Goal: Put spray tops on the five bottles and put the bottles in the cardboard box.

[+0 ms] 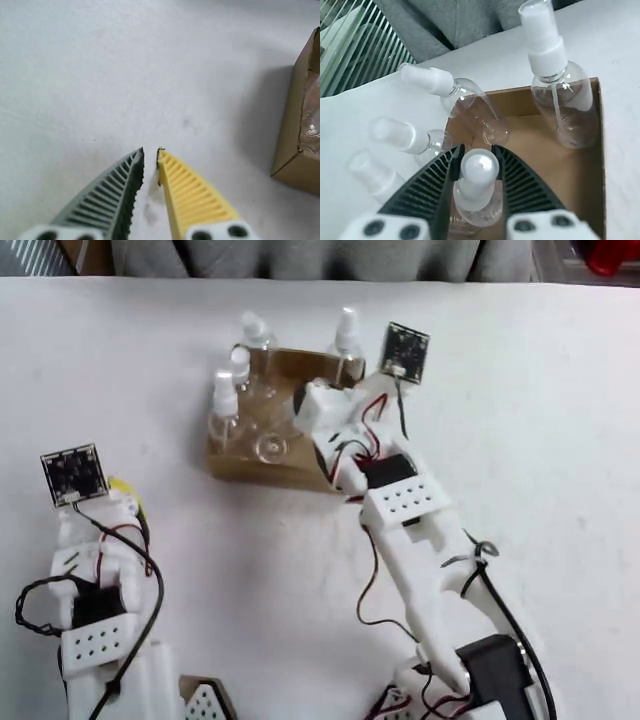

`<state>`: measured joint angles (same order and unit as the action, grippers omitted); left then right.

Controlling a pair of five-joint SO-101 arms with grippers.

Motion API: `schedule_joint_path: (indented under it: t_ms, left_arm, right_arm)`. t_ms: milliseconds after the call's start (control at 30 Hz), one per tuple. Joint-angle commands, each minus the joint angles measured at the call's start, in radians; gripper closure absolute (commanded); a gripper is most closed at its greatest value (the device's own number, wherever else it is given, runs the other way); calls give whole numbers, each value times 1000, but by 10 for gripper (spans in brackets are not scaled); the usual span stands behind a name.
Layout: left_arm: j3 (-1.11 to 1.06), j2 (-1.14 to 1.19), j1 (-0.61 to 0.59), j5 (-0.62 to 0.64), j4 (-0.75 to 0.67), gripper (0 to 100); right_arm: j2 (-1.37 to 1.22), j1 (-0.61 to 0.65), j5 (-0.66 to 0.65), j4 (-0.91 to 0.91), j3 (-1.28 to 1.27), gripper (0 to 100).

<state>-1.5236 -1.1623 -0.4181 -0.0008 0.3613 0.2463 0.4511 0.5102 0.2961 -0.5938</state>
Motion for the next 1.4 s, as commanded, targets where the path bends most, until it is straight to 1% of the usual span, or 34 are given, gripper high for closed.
schedule_joint_path:
  t_ms: [0, 333, 500, 667, 900, 1033, 1300, 1367]
  left_arm:
    - [6, -15, 12, -9, -32, 935]
    - [5, -15, 27, -12, -32, 935]
    - [5, -15, 27, -38, -32, 935]
    - [5, -15, 27, -40, -32, 935]
    - [5, -15, 27, -41, -32, 935]
    - [5, -15, 27, -41, -32, 935]
    - [5, -15, 27, -41, -32, 935]
    - [5, -15, 27, -41, -32, 935]
  right_arm:
    - [36, 19, -58, 2, 49, 984]
    - [30, 18, -193, 2, 95, 984]
    - [27, 19, -252, 2, 120, 984]
    - [27, 22, -339, 2, 121, 984]
    - [27, 36, -359, 1, 129, 984]
    - [25, 73, -413, 2, 149, 984]
    - [16, 90, -417, 5, 158, 984]
    - [-4, 90, -419, 31, 176, 983]
